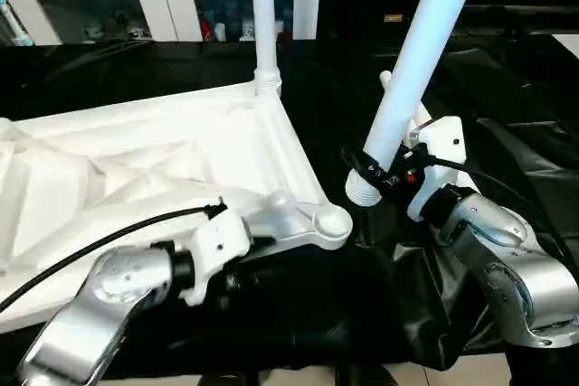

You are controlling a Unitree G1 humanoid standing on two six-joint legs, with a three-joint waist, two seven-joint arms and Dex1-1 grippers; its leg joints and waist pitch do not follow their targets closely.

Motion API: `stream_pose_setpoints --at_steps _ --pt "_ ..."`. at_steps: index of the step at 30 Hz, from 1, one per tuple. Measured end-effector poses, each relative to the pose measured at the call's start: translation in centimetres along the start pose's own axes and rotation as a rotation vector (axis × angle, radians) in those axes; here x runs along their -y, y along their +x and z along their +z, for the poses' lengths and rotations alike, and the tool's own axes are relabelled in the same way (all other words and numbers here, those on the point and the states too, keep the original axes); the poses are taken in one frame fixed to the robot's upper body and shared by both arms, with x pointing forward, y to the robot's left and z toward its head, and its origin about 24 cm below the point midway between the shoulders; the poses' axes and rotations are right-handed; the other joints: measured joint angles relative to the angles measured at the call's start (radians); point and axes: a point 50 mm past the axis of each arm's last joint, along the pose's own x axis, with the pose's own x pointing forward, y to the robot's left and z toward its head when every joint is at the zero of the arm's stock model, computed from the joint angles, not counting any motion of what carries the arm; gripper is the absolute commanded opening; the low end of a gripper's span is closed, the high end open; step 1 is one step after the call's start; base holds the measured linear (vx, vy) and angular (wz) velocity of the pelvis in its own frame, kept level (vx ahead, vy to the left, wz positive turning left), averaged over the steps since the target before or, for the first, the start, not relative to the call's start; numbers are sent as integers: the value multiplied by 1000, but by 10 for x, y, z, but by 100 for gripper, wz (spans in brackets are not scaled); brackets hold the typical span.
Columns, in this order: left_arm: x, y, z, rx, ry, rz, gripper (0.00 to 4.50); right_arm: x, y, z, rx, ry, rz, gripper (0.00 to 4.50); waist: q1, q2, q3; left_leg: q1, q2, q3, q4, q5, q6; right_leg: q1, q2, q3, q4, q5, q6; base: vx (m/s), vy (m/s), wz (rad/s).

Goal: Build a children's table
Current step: Insert table leg to table base

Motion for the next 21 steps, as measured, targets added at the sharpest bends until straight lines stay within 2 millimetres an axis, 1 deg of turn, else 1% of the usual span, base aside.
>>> stream_pose_setpoints --at_steps 3,6,8,11,13,16,17,18,21 --pt "-11 4 8 35 -3 71 244 -1 0 0 -1 0 8 184 1 -1 1 0 0 0 0 0 0 -1 0 0 -2 0 0 0 0 0" --pt "-13 3 12 41 -17 38 244 -3 1 -1 -6 -1 26 184 1 -2 2 0 0 0 -1 0 0 -2 -1 0 -5 0 0 0 0 0" --pt "-9 3 9 15 -16 -23 244 -3 1 -1 -9 -2 30 184 -1 -2 2 1 0 0 -2 0 0 -3 -1 -1 -9 0 0 0 0 0" --pt "4 3 2 -25 -49 -153 244 -2 0 -1 -15 -9 30 184 -5 -2 4 0 0 0 -6 0 0 -4 -1 -1 -18 0 0 0 0 0" --pt "4 3 2 -23 -65 -166 244 -2 0 -2 -17 -10 31 184 -6 -2 7 0 0 1 -6 0 0 -5 -1 0 -19 0 0 0 0 0" --pt "-1 4 5 -12 -63 -142 244 -1 0 -2 -22 -11 35 184 -3 -4 12 0 0 2 -6 0 0 -7 -1 0 -19 0 0 0 0 0" --pt "-4 4 5 -17 -56 -119 244 -2 0 -2 -22 -11 38 184 -3 -5 13 0 0 2 -6 0 0 -12 -1 0 -19 0 0 0 0 0" --pt "-9 5 5 -29 -48 -86 244 -2 0 -2 -22 -12 40 184 -2 -6 15 0 0 2 -6 0 0 -13 -1 -1 -20 0 1 -51 3 -4" --pt "-15 6 4 -39 -44 -45 244 -1 0 -1 -20 -15 41 184 -7 -6 28 0 0 1 -7 0 0 -13 -1 -3 -23 -1 1 -17 1 -1"
